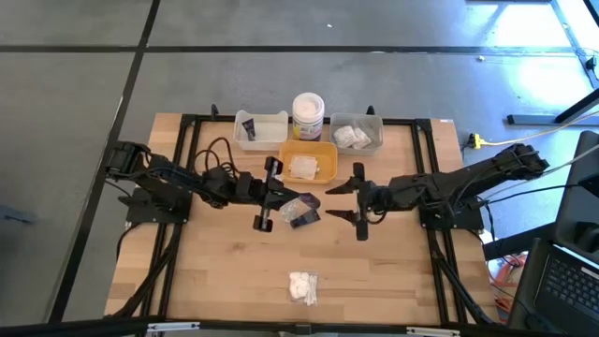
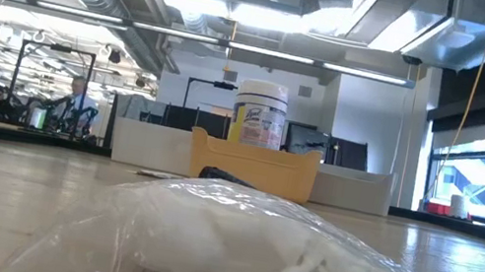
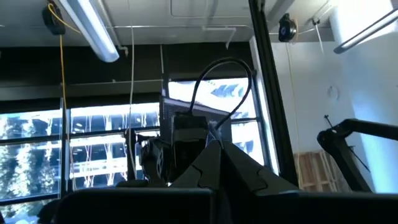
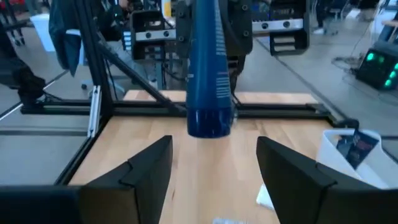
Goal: Pick & Place Travel size toiletries
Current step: Put the blue shave cream into the white bin
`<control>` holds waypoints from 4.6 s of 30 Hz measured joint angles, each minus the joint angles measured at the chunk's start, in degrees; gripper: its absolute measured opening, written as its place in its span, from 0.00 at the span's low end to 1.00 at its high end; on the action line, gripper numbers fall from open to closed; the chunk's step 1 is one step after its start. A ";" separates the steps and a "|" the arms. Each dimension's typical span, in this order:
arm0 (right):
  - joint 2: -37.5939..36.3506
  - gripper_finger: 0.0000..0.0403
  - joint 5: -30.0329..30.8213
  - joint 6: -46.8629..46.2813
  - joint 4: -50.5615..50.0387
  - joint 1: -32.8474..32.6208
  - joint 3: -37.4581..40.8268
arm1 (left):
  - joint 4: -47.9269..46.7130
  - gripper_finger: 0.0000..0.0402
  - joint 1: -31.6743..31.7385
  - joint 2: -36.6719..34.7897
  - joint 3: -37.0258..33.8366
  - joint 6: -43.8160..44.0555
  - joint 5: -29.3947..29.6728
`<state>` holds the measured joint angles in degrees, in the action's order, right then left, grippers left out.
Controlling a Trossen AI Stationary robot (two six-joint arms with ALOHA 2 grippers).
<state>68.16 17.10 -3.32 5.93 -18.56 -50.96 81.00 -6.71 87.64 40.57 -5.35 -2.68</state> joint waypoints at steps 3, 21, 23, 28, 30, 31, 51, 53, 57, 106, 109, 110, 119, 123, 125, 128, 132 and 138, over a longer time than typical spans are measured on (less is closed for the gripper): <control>1.54 0.57 0.00 0.40 1.38 0.87 0.00 | -0.40 0.01 0.14 -0.01 0.32 0.12 0.35; 5.73 0.56 -2.38 -1.85 6.15 3.12 0.00 | -3.41 0.01 0.22 0.00 0.32 0.09 4.74; 5.73 0.57 -2.38 -1.85 6.33 3.15 0.02 | -3.43 0.01 0.24 0.00 0.32 0.12 4.74; 6.00 0.56 -2.58 -2.00 7.40 4.13 0.01 | -3.42 0.01 0.22 0.00 0.32 0.14 5.86; 6.59 0.55 -2.58 -2.15 7.48 4.69 0.00 | -3.42 0.01 0.25 0.00 0.32 0.17 5.86; 7.04 0.55 -2.73 -2.28 7.59 4.98 0.00 | -3.43 0.01 0.25 0.00 0.32 0.20 5.86; 8.81 0.52 -4.72 -3.71 8.57 5.74 0.00 | -5.82 0.01 0.50 0.02 0.32 1.74 6.14; 8.81 0.50 -4.72 -3.71 8.25 5.74 0.00 | -5.82 0.01 0.51 0.02 0.32 1.73 6.14; 8.81 0.44 -4.72 -3.71 8.21 5.74 0.00 | -5.82 0.01 0.51 0.02 0.32 1.75 6.14; 8.81 0.40 -12.66 -16.20 -9.02 1.13 0.00 | -62.26 0.43 0.49 -22.77 0.32 17.49 6.05; 8.81 0.36 -12.66 -17.32 -10.80 0.44 0.00 | -66.03 0.42 0.26 -22.26 0.29 20.93 6.08; 8.81 0.34 -12.60 -17.33 -11.40 0.27 -0.02 | -66.51 0.42 -0.03 -21.77 0.30 21.90 6.19; 8.81 0.36 -10.21 -18.57 -14.99 -0.80 0.00 | -70.28 0.42 -4.60 -14.91 0.10 24.78 9.25; 8.81 0.35 -10.03 -18.34 -14.99 -0.80 0.00 | -67.88 0.42 -7.49 -9.11 0.10 25.07 14.97; 8.81 0.33 -10.01 -17.92 -14.97 -0.78 0.00 | -64.30 0.42 -9.12 -5.88 0.10 24.45 18.44; 8.81 0.32 -10.03 -17.26 -14.69 -0.80 0.00 | -58.74 0.42 -11.77 -1.73 0.10 23.62 21.71; 8.81 0.33 -10.03 -17.03 -13.73 -0.80 0.00 | -53.09 0.42 -14.72 3.36 0.09 23.64 27.01; 8.81 0.34 -10.03 -15.37 -11.08 -0.80 0.00 | -47.11 0.40 -18.26 10.18 0.01 24.47 38.98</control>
<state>76.97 7.07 -18.68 -5.15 -19.35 -50.96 33.89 -24.96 97.81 40.58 19.12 36.31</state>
